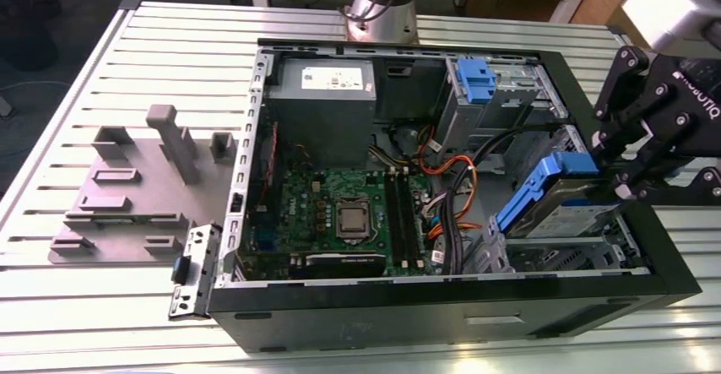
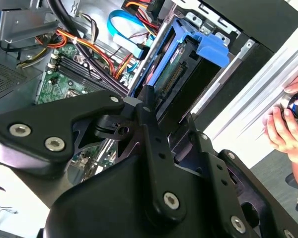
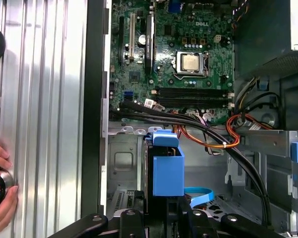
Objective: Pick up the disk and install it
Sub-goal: 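Insert the disk into the insertion slot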
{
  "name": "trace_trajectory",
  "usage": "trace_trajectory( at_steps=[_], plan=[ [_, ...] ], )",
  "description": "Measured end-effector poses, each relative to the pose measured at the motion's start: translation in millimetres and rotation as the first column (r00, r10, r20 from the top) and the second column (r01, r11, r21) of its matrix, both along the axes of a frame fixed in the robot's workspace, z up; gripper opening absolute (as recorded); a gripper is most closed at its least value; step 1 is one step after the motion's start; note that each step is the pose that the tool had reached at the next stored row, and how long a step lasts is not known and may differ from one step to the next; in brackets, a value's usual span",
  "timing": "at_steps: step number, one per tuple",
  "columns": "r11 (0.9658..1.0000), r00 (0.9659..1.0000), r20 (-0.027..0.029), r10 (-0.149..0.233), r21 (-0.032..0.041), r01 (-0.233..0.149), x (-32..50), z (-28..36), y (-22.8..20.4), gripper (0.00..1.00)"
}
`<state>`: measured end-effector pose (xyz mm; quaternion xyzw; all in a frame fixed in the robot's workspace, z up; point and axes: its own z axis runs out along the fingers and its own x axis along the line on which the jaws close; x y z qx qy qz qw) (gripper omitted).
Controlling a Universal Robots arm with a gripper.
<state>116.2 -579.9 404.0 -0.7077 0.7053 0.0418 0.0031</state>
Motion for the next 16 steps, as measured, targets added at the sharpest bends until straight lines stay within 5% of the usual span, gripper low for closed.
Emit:
trace_trajectory(
  at_steps=[12, 16],
  plan=[
    [1.0000, 1.0000, 0.0000, 0.000, 0.0000, 0.000, 0.0, -21.7, 0.0, 0.35],
    [1.0000, 1.0000, 0.0000, 0.000, -0.0003, 0.000, 0.0, -23.3, 0.0, 0.35]
  ],
)
